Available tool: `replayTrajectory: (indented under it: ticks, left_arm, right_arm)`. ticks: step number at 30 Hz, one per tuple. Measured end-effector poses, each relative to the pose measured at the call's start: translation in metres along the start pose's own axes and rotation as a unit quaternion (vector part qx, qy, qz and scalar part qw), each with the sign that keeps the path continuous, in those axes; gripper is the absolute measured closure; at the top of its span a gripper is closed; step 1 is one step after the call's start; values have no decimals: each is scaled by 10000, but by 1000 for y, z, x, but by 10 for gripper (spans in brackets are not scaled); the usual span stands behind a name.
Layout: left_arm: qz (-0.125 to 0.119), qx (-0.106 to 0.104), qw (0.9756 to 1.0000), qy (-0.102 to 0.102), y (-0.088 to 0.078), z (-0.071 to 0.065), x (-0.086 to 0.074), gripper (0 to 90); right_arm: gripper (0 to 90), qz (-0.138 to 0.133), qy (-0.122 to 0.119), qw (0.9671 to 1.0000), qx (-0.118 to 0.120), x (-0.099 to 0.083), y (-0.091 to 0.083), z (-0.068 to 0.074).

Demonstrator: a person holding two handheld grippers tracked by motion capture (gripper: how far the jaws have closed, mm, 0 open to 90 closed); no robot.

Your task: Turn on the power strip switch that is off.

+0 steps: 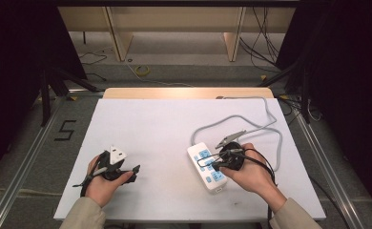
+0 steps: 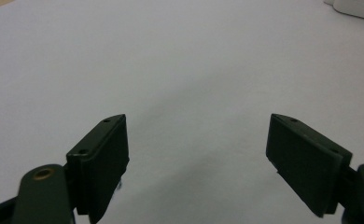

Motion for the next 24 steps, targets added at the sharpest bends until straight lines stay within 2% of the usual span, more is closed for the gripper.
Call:
replayTrajectory:
  ticks: [24]
  left_arm:
    - [-4,-7,10000,7,0,0,0,212]
  right_arm:
    - [900,145,-96,9998,32,4,6,8]
Point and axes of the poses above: each handheld gripper's, and its own axes: y roughly forward along the jaws, x roughly out of its top, z roughly to its left, the point moved 9 cm from there along y, roughly forward along the jaws, and after that the axes turned 12 degrees about z, right-handed, at the moved point
